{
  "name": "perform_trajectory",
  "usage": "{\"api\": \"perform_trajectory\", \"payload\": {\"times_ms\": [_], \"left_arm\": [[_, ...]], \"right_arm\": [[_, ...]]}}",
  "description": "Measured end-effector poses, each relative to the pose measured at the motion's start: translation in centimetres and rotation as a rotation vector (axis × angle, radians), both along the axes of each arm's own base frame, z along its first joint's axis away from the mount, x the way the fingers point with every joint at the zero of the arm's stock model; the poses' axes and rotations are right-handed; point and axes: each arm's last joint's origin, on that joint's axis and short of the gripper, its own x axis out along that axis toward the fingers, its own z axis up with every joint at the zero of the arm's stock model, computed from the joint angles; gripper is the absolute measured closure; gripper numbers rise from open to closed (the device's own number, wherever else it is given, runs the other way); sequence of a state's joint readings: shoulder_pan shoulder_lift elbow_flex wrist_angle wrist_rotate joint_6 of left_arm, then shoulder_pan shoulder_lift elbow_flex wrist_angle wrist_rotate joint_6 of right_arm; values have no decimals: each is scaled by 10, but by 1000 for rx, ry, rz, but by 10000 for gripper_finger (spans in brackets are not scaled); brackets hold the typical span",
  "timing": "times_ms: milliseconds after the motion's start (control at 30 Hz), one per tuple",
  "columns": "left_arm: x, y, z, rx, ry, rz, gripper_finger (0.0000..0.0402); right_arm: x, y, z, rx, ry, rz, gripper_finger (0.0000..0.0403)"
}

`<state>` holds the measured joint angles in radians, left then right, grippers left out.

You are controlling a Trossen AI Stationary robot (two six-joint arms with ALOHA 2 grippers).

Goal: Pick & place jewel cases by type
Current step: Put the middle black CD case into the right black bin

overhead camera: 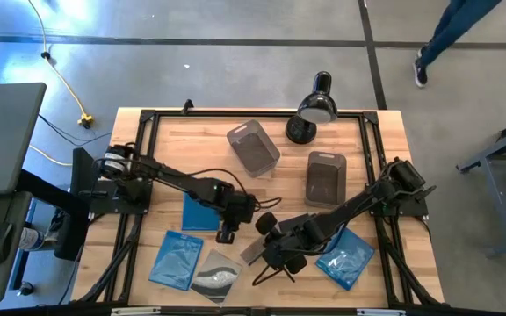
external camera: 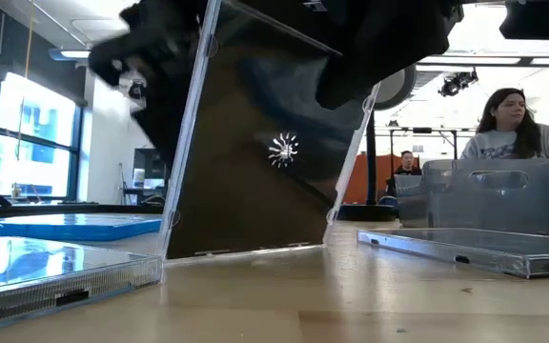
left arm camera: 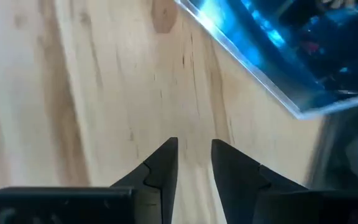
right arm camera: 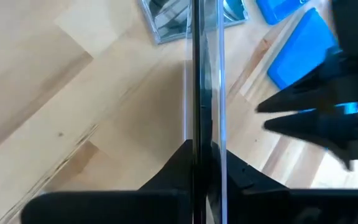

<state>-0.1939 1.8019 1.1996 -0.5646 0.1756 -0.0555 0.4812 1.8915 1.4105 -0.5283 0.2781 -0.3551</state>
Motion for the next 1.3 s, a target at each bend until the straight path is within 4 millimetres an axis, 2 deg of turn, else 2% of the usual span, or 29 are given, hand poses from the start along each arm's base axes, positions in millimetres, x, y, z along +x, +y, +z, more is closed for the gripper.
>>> {"api": "perform_trajectory", "payload": {"times_ms": [233,467,667,867,1067,1200,1300], "left_arm": [[-8,8,54,166,81,-1,305],[-13,14,103,351,124,54,305],[-24,25,141,513,158,105,305],[-35,40,176,583,145,186,305],[-46,60,198,580,100,263,305],[-55,72,206,573,89,310,305],[-56,78,207,572,90,331,305]], "right_arm": [[-7,0,7,-112,-42,-59,377],[-22,-13,27,-199,-60,-199,376],[-44,-28,52,-249,-69,-320,374],[-78,-53,73,-276,-11,-541,379],[-106,-74,84,-303,99,-723,367],[-117,-83,85,-309,174,-850,378],[-119,-85,78,-263,193,-921,382]]}}
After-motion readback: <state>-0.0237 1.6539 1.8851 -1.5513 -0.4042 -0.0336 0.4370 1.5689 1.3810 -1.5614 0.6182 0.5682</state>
